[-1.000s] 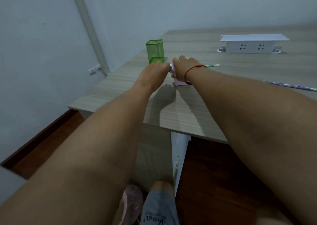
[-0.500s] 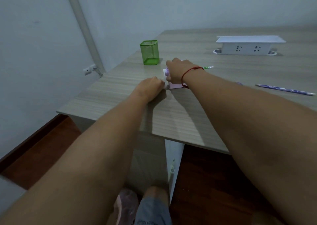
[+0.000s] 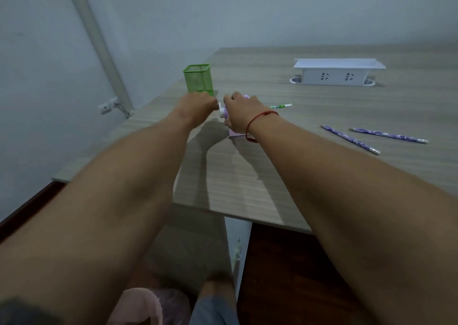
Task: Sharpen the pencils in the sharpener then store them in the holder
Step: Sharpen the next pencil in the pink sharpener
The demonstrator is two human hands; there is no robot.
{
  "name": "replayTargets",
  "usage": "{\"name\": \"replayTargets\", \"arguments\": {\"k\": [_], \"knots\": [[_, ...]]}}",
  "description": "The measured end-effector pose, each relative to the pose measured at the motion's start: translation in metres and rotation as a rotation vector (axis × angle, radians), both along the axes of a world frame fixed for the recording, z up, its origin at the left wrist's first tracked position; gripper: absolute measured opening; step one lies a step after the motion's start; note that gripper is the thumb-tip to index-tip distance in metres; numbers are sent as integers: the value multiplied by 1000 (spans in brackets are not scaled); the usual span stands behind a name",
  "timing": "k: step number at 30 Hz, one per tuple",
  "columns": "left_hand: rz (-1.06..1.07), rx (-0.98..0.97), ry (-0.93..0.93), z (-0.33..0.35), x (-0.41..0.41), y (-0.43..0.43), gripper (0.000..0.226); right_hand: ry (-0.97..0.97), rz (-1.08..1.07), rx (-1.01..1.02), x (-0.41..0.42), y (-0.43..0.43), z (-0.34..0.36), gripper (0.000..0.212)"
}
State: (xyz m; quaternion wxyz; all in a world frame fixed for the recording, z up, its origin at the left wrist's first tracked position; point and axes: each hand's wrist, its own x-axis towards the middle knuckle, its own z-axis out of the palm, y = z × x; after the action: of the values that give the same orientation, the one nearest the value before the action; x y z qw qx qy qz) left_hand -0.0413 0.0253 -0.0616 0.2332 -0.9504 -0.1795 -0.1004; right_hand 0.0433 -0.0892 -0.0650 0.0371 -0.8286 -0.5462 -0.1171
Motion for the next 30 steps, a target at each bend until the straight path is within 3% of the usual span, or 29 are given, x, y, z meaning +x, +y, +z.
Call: {"name": "replayTargets", "arguments": {"k": [11,19,30], "knots": [[-27,-13,-161,18,-12,-17,26,68,-44,-34,-3,1,5,55],[-14,-148,-287,11,-30,-41,27,64,-39,-27,-9,-3,8,60],[-53,-227,-284,-23,-40,-50,20,55,-37,-81,-9,-6,16,56]]}}
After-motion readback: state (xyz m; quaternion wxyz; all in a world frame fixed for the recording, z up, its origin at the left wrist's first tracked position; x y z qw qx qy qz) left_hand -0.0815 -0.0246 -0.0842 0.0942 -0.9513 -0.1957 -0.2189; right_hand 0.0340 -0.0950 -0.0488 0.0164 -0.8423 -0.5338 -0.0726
